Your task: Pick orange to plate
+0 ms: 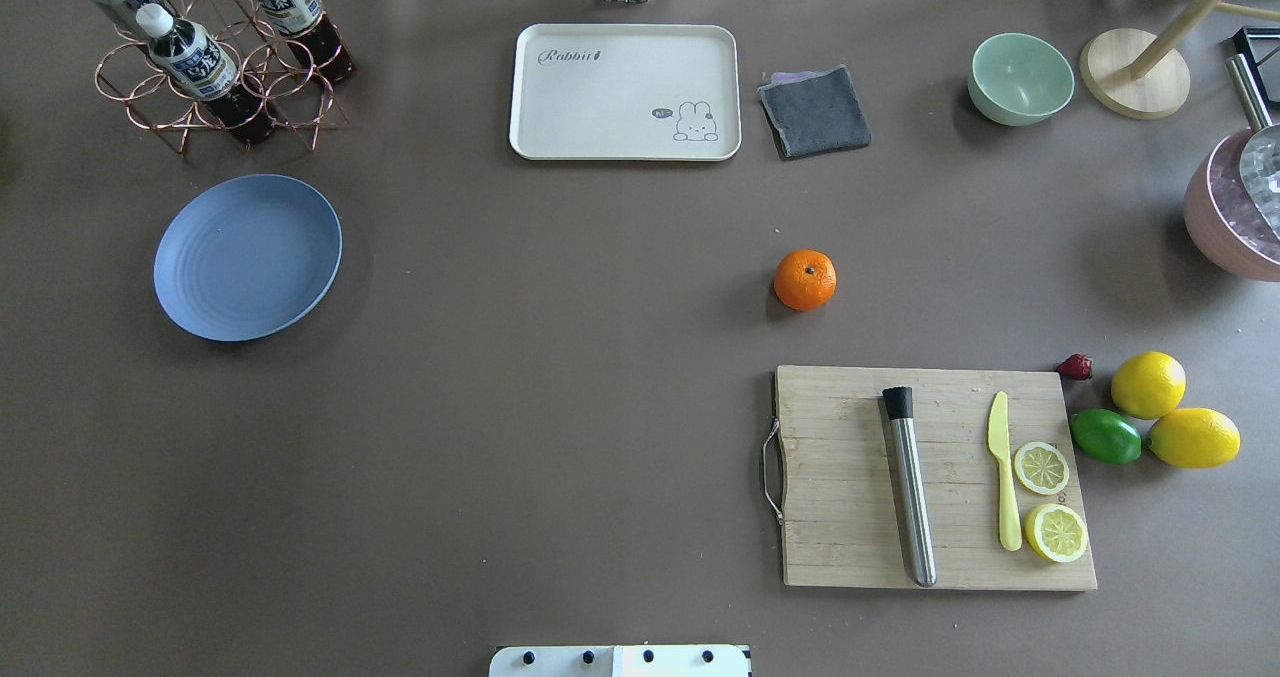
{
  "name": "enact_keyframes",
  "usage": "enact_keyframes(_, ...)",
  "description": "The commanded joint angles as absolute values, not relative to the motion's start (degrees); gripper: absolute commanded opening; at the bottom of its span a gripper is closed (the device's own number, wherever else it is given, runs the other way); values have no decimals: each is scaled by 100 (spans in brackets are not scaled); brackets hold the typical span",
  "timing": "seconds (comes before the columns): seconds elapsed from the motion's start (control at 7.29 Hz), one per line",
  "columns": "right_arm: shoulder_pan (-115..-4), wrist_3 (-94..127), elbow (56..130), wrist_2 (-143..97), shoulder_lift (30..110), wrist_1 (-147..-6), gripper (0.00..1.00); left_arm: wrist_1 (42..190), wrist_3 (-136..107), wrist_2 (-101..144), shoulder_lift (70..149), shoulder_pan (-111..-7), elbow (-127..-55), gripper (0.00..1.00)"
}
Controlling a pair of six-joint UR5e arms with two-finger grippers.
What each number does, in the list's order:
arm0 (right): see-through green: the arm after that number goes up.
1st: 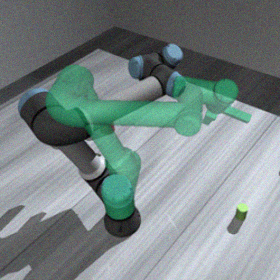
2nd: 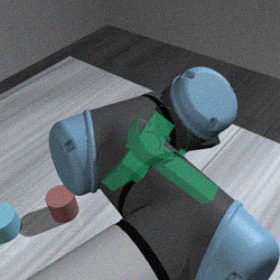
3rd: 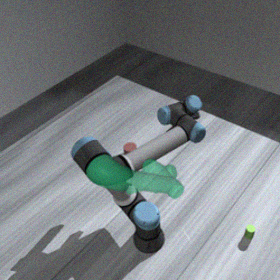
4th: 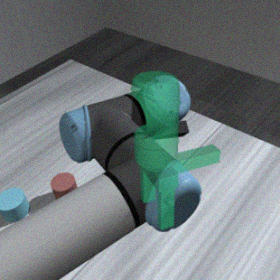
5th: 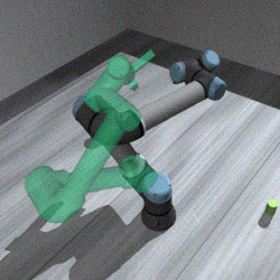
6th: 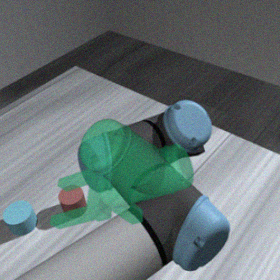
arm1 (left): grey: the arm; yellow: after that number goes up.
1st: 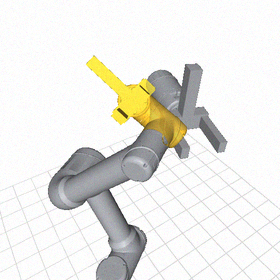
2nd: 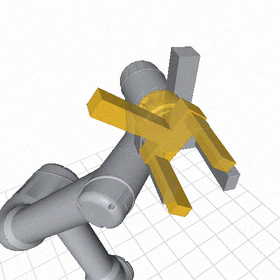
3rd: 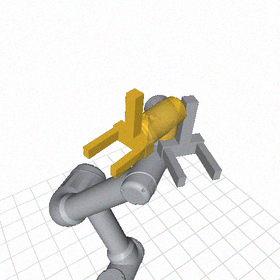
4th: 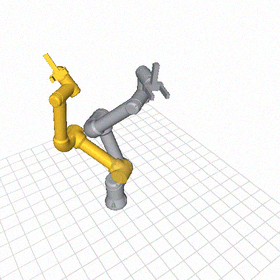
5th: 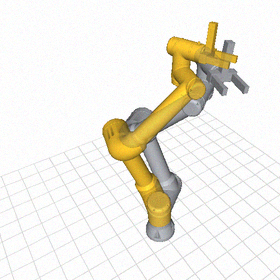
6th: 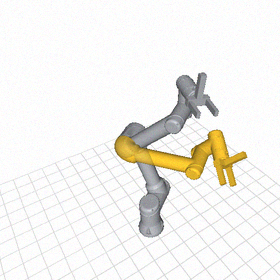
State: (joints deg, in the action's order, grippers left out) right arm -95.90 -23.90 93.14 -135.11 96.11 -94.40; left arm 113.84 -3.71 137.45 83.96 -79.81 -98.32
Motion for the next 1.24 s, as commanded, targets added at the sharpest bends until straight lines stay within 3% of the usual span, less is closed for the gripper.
enact_keyframes(0.0, -9589, -2399, 9316, -13526, 9615, -9439, 100, 11382, -369, 14017, 8428, -7980, -9634, 97)
enact_keyframes(1.1, -9598, -2426, 9421, -13940, 9773, -9422, 100, 11848, -2652, 13948, 8841, -7410, -9624, 97)
